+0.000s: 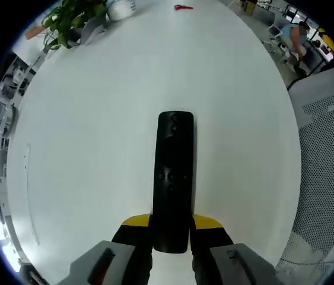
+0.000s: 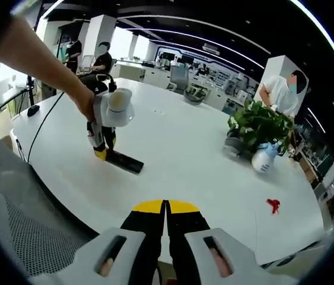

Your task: Press the specified remote control buttons in sequence, fully releasing each button before pressing the next.

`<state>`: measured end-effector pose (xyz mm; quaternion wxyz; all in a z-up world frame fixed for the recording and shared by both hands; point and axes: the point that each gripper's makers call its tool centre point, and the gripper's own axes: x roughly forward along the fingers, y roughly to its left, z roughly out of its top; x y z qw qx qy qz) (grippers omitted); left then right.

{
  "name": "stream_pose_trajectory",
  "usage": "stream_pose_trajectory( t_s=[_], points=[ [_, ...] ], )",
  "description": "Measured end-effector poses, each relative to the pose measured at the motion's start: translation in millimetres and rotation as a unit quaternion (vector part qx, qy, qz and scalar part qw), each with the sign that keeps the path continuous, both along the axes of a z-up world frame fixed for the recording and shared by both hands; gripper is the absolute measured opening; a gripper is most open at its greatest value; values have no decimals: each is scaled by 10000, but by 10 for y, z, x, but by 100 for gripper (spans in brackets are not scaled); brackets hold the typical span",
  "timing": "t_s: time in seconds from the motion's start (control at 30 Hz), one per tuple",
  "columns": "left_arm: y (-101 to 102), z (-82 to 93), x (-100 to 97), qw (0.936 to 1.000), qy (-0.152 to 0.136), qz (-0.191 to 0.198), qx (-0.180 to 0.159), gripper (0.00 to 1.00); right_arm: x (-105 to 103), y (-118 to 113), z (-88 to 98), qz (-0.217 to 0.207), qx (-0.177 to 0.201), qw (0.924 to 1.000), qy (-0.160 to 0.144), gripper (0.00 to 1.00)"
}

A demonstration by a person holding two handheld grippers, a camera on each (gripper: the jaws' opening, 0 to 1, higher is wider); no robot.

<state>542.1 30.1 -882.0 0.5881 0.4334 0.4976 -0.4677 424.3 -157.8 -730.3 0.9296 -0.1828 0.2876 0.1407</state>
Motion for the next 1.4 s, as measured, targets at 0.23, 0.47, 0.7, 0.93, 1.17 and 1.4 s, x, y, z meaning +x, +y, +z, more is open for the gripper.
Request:
stream_pose_trajectory(
  t_s=[0.23,0.47,0.7,0.93,1.17,1.4],
  points=[
    [3,3,-41,10000,-13,-30,32,23,13,-31,48,-54,77,9999,-108,0],
    [6,9,-140,9999,-95,-75,54,23,-3,49,49,152,-6,9998,-118,0],
    [24,14,-171,9997,-7,146,-184,23,4,30,61,115,7,9998,-148,0],
    [12,11,-188,9997,-15,180,-183,23,2,51,63,184,-23,9997,-159,0],
    [14,15,-225,9993,-28,229,-277,23,1,50,66,195,-13,9997,-169,0],
    [8,20,-286,9994,-32,200,-284,23,-1,61,63,230,-31,9996,-166,0]
  ],
)
